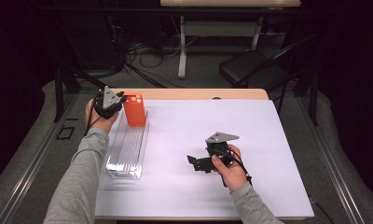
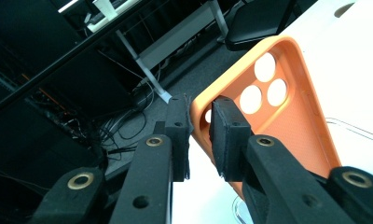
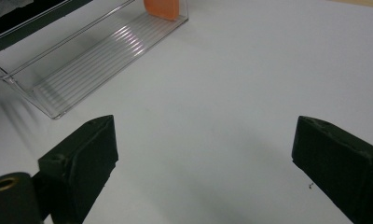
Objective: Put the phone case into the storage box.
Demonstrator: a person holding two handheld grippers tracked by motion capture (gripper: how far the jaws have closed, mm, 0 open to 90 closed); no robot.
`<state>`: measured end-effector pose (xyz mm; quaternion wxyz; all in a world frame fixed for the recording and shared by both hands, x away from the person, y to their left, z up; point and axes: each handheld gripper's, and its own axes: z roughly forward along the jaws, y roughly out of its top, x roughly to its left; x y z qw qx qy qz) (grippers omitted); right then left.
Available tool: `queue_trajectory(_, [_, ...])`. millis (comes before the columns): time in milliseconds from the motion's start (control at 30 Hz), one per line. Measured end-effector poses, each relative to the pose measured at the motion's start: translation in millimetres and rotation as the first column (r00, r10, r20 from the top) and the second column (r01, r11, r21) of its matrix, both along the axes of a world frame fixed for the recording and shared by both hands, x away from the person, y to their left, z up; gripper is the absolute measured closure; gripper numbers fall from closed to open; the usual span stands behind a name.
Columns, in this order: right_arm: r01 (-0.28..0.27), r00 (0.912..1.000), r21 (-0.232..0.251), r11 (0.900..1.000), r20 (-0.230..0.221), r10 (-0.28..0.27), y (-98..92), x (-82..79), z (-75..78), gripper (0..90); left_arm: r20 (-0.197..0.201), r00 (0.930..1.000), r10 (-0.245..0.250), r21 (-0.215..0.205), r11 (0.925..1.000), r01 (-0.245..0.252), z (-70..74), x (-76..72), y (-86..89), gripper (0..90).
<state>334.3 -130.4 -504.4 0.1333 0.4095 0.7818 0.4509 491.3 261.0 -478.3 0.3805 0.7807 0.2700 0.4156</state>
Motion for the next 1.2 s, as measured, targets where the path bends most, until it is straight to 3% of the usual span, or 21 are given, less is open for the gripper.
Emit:
queue_trajectory(500, [-0.001,1.0000,0.001,1.000,0.001,0.001,0.4,0.0,-0.1,6.4,0.003,0.9999,0.011,-0.009,0.9999,-0.011,1.2,-0.1,1.4,74.8])
queue_trajectory(1200, [0.001,1.0000,0.002,1.000,0.000,-0.001,0.5,0.0,-0.1,6.4,-0.042,0.9978,0.051,-0.057,0.9970,-0.054,1.4,-0.2,3.8,65.0])
